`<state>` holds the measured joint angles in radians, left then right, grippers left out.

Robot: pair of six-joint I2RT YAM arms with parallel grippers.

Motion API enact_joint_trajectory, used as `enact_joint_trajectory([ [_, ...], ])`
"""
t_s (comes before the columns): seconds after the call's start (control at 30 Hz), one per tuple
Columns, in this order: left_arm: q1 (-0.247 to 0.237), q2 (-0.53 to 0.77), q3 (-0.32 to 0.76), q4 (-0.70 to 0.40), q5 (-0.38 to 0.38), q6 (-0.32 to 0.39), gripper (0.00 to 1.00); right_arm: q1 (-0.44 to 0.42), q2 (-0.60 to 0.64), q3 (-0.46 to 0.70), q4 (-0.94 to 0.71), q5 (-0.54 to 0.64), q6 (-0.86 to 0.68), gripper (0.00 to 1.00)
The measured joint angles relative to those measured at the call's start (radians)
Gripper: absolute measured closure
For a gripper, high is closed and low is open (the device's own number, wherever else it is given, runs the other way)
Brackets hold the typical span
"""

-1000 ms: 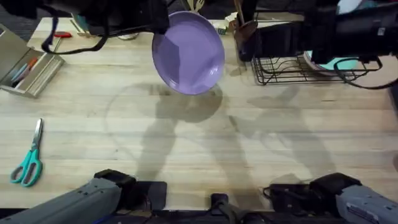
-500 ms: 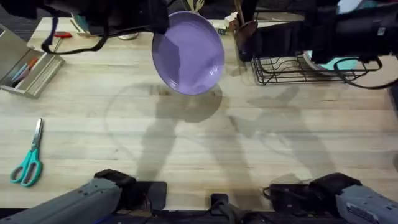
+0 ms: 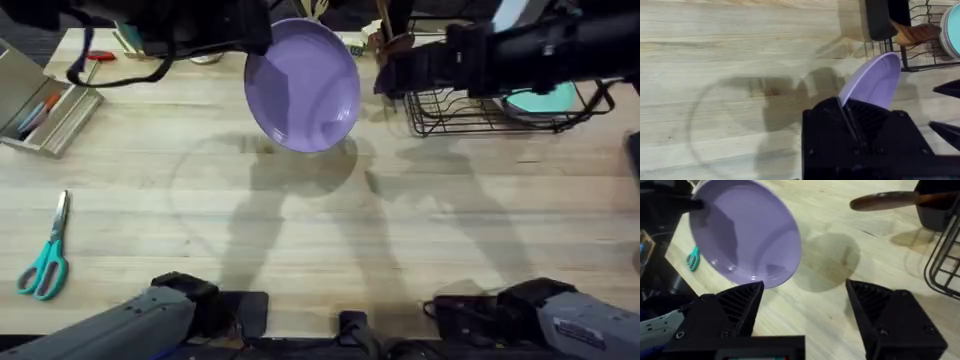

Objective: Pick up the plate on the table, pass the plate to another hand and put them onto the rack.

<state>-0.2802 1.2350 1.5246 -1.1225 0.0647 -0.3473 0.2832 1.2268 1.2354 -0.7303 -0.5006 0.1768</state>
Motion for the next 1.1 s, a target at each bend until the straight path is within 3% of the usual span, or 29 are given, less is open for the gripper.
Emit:
enact_joint_trajectory([
  [0.37, 0.000, 0.000, 0.000, 0.000, 0.000, 0.000, 0.960, 0.011, 0.122, 0.000, 0.094, 0.000, 0.003, 0.006],
  [0.77, 0.000, 0.000, 0.000, 0.000, 0.000, 0.000, 0.960, 0.110, 0.251, 0.000, 0.199, 0.000, 0.003, 0.013],
  [0.9, 0.000, 0.000, 0.000, 0.000, 0.000, 0.000, 0.960, 0.122, 0.263, 0.000, 0.202, 0.000, 0.003, 0.105],
  [1.1, 0.000, 0.000, 0.000, 0.000, 0.000, 0.000, 0.959, 0.124, 0.263, 0.000, 0.206, 0.000, 0.007, 0.351],
])
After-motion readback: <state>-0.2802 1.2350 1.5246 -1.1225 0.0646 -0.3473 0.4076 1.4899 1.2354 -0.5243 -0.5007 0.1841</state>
